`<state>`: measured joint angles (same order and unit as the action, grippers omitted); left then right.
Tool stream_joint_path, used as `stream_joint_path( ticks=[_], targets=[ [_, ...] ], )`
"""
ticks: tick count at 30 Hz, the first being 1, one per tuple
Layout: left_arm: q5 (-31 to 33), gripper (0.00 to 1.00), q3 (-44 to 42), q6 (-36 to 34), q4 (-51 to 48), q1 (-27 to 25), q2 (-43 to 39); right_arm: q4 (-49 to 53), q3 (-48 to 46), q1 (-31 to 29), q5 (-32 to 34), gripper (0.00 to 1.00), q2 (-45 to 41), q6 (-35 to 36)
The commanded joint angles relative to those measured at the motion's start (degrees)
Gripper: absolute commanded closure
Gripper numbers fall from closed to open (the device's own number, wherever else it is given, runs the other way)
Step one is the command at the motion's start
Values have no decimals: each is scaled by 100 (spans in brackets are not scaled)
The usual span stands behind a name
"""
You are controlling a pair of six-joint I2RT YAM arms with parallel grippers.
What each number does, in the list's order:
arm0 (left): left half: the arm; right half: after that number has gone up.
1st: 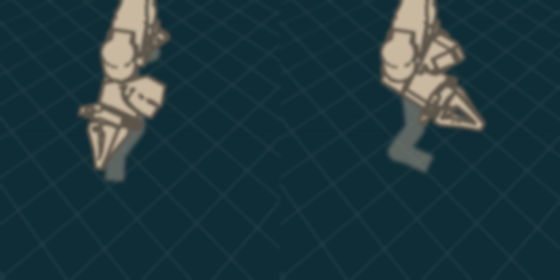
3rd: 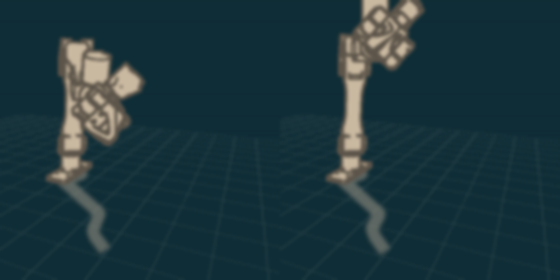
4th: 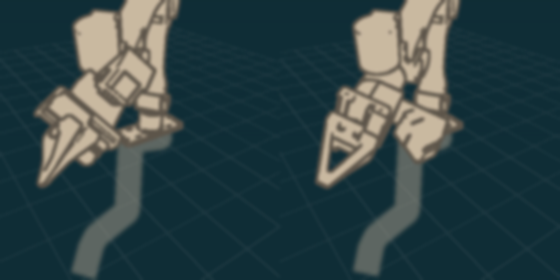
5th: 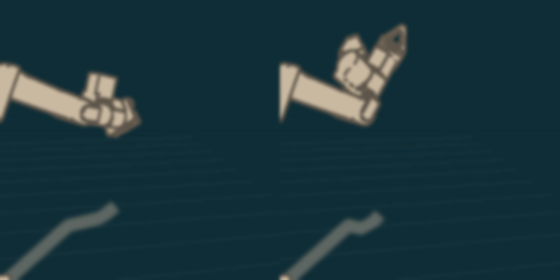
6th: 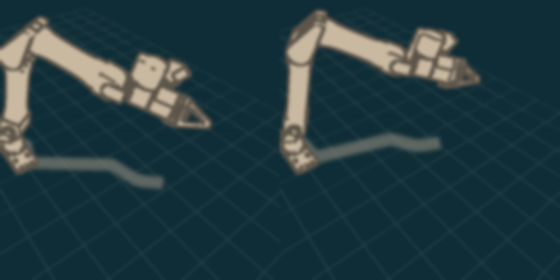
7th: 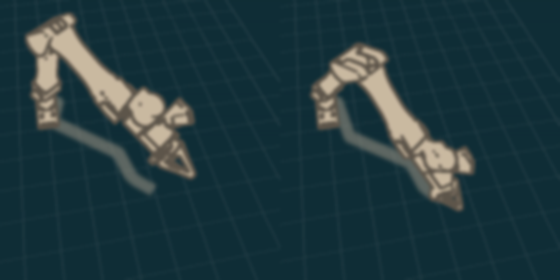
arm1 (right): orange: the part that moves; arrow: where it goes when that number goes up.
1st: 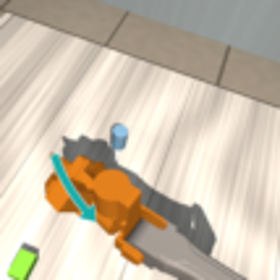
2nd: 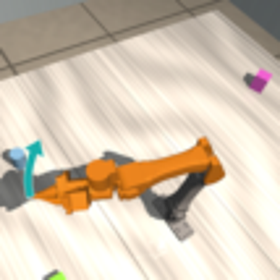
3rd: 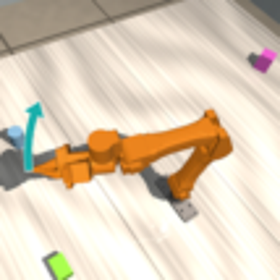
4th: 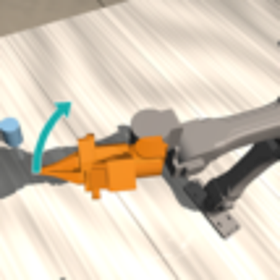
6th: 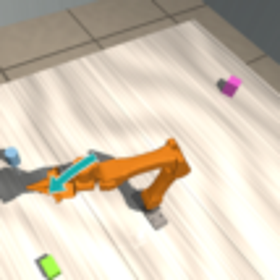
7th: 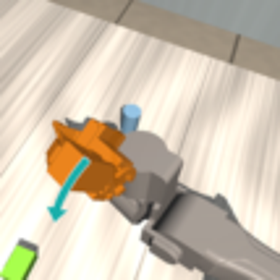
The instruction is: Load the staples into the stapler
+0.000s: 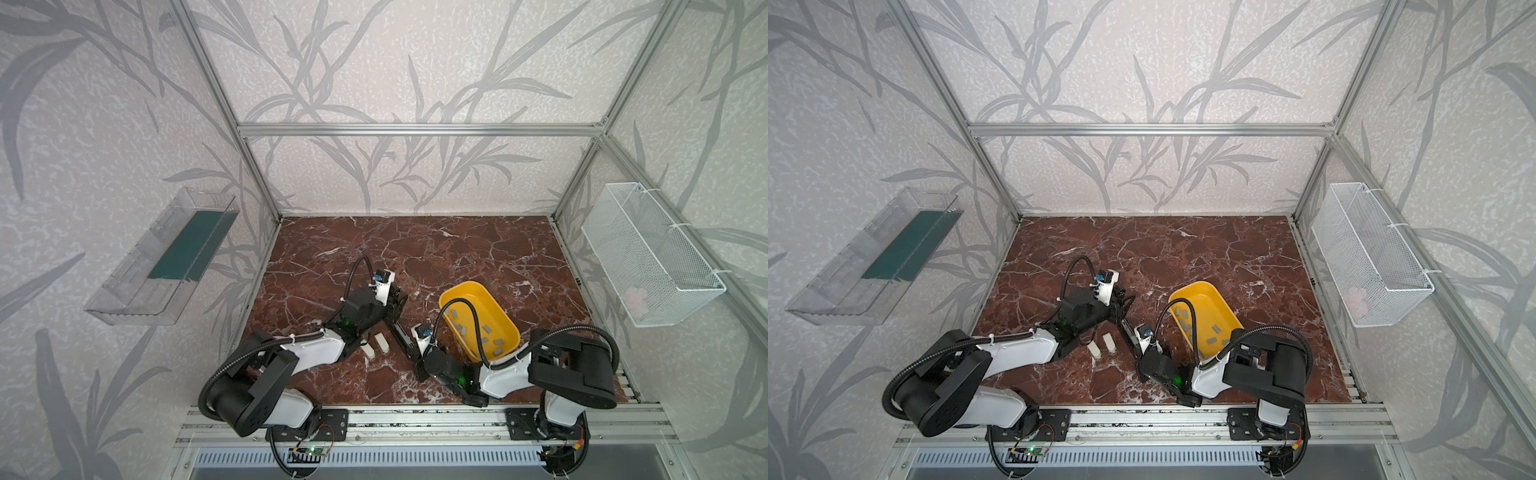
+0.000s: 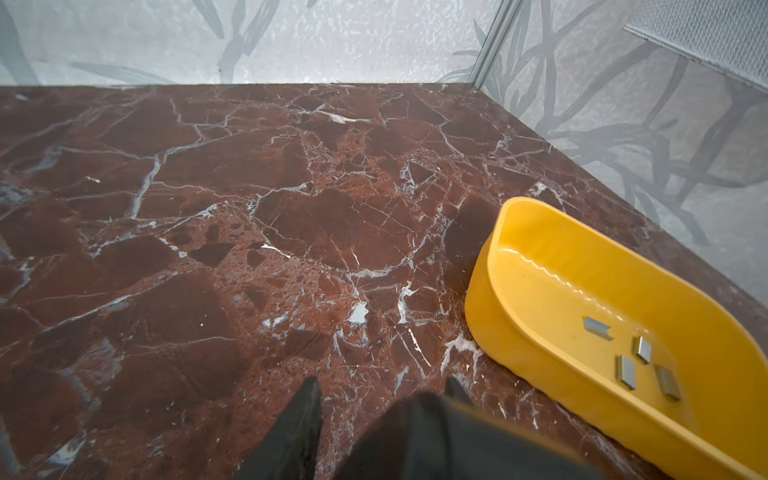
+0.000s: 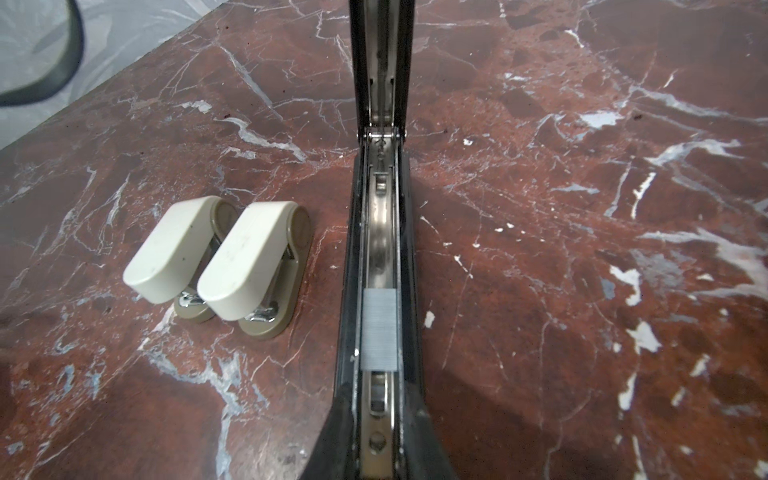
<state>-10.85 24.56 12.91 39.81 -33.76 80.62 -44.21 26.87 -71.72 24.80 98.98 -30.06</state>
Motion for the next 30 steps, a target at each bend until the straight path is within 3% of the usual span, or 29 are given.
stream_joint_path(
  ticks=[1, 10, 17, 23, 30],
  targets=[
    [-315, 52, -175, -97, 237, -270, -150, -244, 19, 47, 88, 100, 125, -8],
    [-249, 51, -496, -503, 435, -625, -161, -343, -2, 46, 135, 100, 199, 8],
    [-371, 41, -868, -701, 893, -746, -288, -470, -72, 53, 225, 100, 223, -15],
    [-441, 26, -1274, -849, 1484, -764, -228, -554, -136, 52, 292, 100, 227, -9],
    [-624, 22, -1494, -998, 2285, -790, 212, -536, -138, 52, 437, 100, 219, 96]
  ],
)
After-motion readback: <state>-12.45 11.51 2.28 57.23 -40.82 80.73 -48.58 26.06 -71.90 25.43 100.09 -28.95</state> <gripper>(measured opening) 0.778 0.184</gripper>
